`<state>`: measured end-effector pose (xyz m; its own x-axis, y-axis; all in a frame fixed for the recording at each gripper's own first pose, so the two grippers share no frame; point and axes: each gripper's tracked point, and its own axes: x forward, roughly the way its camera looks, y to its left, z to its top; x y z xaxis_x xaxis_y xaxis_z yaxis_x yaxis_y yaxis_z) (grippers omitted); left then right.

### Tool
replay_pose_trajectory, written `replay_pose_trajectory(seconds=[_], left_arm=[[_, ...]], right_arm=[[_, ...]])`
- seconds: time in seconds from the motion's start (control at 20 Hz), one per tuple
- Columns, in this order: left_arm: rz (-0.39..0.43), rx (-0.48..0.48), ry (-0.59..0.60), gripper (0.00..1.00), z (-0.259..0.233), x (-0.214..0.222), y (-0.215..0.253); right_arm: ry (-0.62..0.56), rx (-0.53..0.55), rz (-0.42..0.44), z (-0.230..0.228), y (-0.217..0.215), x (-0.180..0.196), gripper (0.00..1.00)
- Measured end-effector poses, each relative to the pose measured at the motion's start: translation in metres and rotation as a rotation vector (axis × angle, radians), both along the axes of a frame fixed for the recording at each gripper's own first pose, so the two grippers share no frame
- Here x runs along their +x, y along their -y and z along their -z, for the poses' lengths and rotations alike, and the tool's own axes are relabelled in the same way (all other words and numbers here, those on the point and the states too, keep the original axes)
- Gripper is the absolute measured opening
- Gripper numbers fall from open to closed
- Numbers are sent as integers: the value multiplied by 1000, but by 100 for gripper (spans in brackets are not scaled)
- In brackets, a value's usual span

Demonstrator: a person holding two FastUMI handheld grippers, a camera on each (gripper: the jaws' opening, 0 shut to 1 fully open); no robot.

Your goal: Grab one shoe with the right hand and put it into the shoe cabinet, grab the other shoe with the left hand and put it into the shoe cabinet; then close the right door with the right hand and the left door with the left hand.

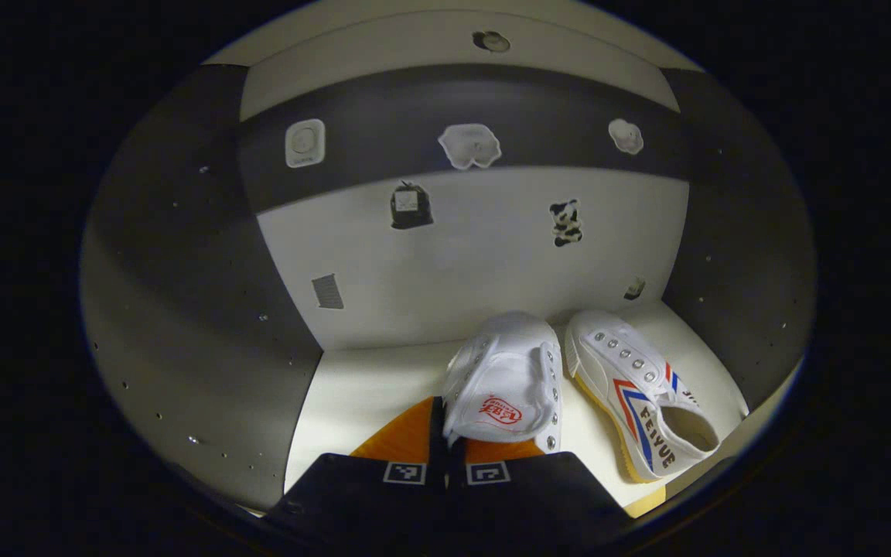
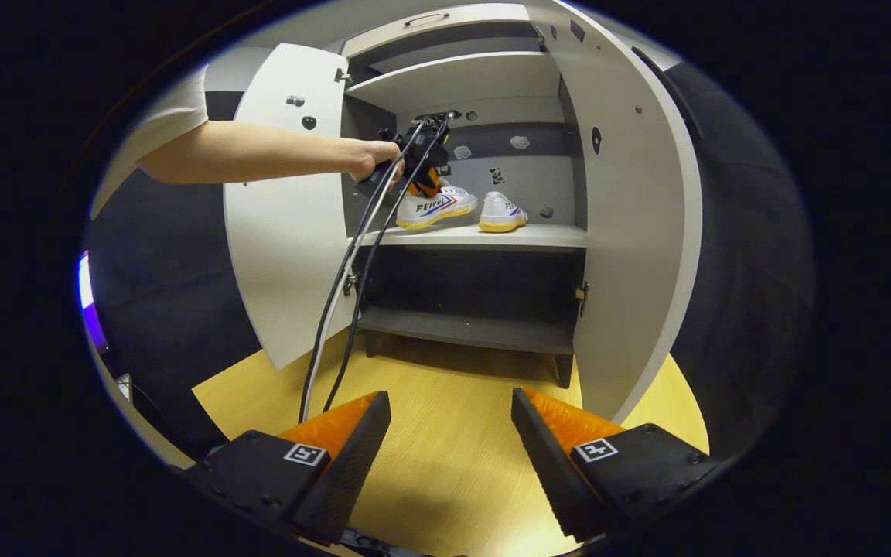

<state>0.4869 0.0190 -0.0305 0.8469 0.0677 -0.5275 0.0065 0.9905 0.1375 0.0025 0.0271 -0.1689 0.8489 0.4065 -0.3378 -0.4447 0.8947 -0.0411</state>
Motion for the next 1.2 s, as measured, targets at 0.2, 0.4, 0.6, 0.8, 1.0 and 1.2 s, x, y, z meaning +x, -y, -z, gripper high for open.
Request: replay_pose_trajectory(seconds=[0.2,0.4,0.6,0.8,1.0,1.2], left_arm=[[-4,31,-39,5,14,4,3],[-9,56,-44,15,11,-10,-3],[30,29,24,53,-15,-53,2],[51,6,198,96,-53,-131,8],[116,-47,397,96,-76,-226,20],[139,-85,495,96,-70,-313,13]], right_arm=[[16,-9,31,-4,3,5,100],[37,-15,55,-10,7,10,100],[38,-18,63,-19,4,10,100],[91,-19,93,-46,9,9,100],[125,4,195,-77,22,8,100],[158,34,258,-102,28,-8,100]])
